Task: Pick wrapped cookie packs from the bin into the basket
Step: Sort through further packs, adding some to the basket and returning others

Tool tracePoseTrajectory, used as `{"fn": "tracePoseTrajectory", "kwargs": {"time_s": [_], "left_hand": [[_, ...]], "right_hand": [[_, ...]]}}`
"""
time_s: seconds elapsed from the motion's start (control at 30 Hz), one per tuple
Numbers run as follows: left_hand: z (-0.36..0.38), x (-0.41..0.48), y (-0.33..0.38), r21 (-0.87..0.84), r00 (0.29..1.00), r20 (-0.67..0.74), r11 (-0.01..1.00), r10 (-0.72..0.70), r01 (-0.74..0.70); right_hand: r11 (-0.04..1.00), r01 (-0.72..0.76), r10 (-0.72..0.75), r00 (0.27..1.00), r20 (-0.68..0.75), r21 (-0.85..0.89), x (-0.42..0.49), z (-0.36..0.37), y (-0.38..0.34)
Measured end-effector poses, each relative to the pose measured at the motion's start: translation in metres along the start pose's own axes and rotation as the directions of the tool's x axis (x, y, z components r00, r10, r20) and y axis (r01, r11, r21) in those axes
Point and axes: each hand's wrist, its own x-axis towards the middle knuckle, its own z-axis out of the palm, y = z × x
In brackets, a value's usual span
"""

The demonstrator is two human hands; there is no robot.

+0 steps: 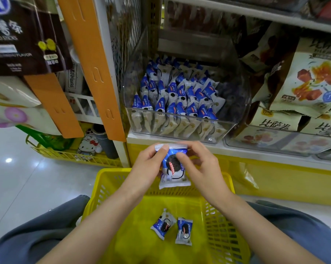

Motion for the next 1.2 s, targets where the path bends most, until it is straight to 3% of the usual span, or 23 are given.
{"fn": "tracePoseTrajectory", "kwargs": {"time_s": [0.07, 0.13, 0.27, 0.37, 0.5, 0.6, 0.7, 0.83, 0.97, 1.1, 1.2], "left_hand": [[-0.002, 0.003, 0.004, -0.018, 0.996, -0.082, 0.999, 0.039, -0.041], [-0.004, 0.006, 0.010, 0.030, 0.985, -0.123, 0.993, 0.121, -0.118], [-0.008, 0.009, 0.026, 0.168, 0.942, -0.110, 0.940, 0.317, -0.296], [-0.016, 0.015, 0.044, 0.291, 0.875, -0.128, 0.861, 0.468, -0.418], [-0.032, 0.032, 0.062, 0.650, 0.775, -0.030, 0.601, 0.632, -0.465], [-0.037, 0.042, 0.059, 0.863, 0.816, 0.099, 0.359, 0.569, -0.355], [-0.037, 0.045, 0.054, 0.934, 0.828, 0.180, 0.171, 0.531, -0.313], [-0.038, 0.047, 0.054, 0.939, 0.815, 0.178, 0.150, 0.552, -0.308], [-0.038, 0.049, 0.052, 0.940, 0.817, 0.182, 0.146, 0.547, -0.307], [-0.038, 0.049, 0.052, 0.941, 0.812, 0.187, 0.138, 0.552, -0.311], [-0.039, 0.050, 0.051, 0.938, 0.806, 0.189, 0.139, 0.561, -0.317]], "right_hand": [[0.983, -0.152, 0.144, 0.986, 0.079, 0.103, -0.002, 0.004, -0.003], [0.960, -0.215, 0.199, 0.975, 0.102, 0.178, -0.001, 0.005, -0.006], [0.944, -0.183, 0.163, 0.982, 0.094, 0.276, 0.008, -0.001, -0.020], [0.960, -0.087, 0.092, 0.996, -0.008, 0.265, 0.028, -0.013, -0.037], [0.991, 0.032, 0.000, 0.973, -0.233, 0.133, 0.082, -0.024, -0.047], [0.995, 0.037, -0.064, 0.944, -0.323, -0.089, 0.138, -0.024, -0.044], [0.955, 0.001, -0.104, 0.937, -0.333, -0.295, 0.189, -0.017, -0.035], [0.835, -0.010, -0.070, 0.990, -0.124, -0.551, 0.229, -0.011, -0.018], [0.667, -0.008, 0.092, 0.993, 0.072, -0.745, 0.251, -0.009, -0.013], [0.630, -0.015, 0.153, 0.983, 0.105, -0.776, 0.264, 0.004, -0.014], [0.673, -0.041, 0.155, 0.984, 0.087, -0.739, 0.269, 0.016, -0.012]]}}
